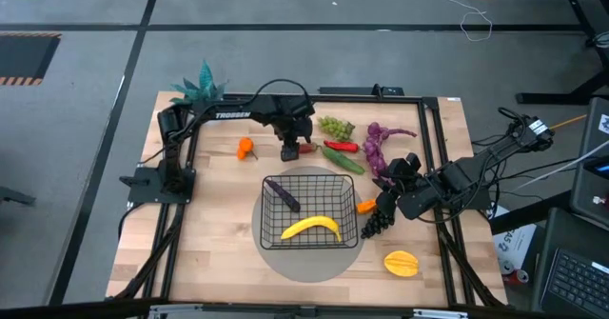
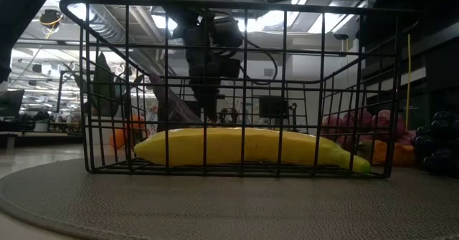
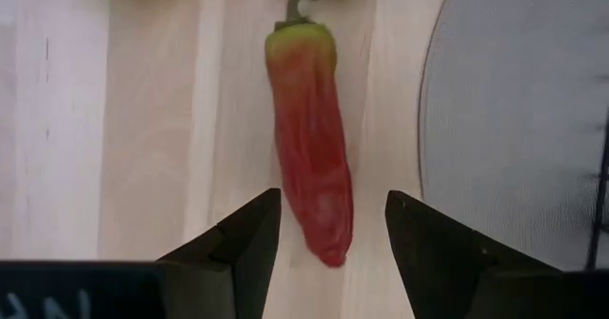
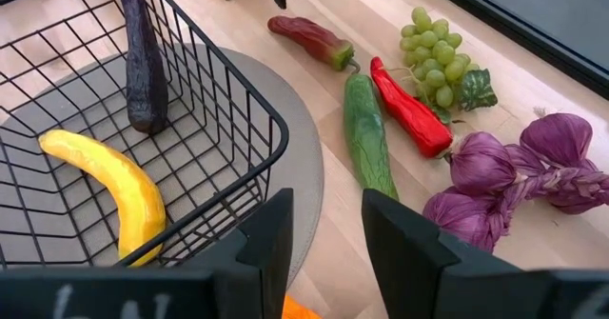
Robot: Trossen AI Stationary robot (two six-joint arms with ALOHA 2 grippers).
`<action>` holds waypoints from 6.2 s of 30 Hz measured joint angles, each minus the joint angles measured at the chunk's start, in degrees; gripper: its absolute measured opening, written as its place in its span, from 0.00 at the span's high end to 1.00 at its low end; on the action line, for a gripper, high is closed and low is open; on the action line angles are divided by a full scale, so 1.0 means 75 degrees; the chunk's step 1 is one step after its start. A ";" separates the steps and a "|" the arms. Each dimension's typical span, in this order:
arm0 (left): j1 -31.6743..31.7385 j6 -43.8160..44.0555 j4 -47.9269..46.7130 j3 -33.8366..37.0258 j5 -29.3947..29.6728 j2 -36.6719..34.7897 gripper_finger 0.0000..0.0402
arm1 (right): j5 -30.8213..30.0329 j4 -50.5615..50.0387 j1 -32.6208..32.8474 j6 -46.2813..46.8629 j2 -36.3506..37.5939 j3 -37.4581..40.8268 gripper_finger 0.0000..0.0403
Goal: Build produce basket
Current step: Put the left red chili pepper into the black wire basket, then put the tangerines into the black wire basket
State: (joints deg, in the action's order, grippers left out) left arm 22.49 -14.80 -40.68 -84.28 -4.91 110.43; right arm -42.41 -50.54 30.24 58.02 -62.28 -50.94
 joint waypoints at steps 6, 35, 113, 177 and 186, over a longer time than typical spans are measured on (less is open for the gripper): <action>-0.0034 0.0486 0.0294 0.0237 -0.0013 0.0105 0.54 | 0.0000 0.0002 0.0000 0.0000 0.0000 0.0000 0.67; 0.0259 0.1115 0.1605 0.1920 0.0124 0.0145 0.54 | -0.0003 -0.0015 0.0000 -0.0108 0.0000 0.0000 0.67; -0.4754 0.3564 -0.3719 -0.4289 0.1795 0.0175 0.71 | 0.0204 0.0481 -0.0002 0.0012 0.0003 0.0003 0.67; 0.0570 0.3312 -0.6574 -0.2753 0.2611 -0.0819 0.61 | 0.0478 0.0233 -0.0516 0.0000 0.0000 0.0003 0.67; 0.1187 0.3534 -0.6578 -0.0552 0.2353 -0.0851 0.61 | 0.0472 0.0175 -0.0519 -0.0003 0.0003 0.0003 0.67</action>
State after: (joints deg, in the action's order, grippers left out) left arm 31.39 11.71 -90.01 -88.42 12.74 104.05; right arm -38.87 -49.24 26.35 58.00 -62.26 -50.92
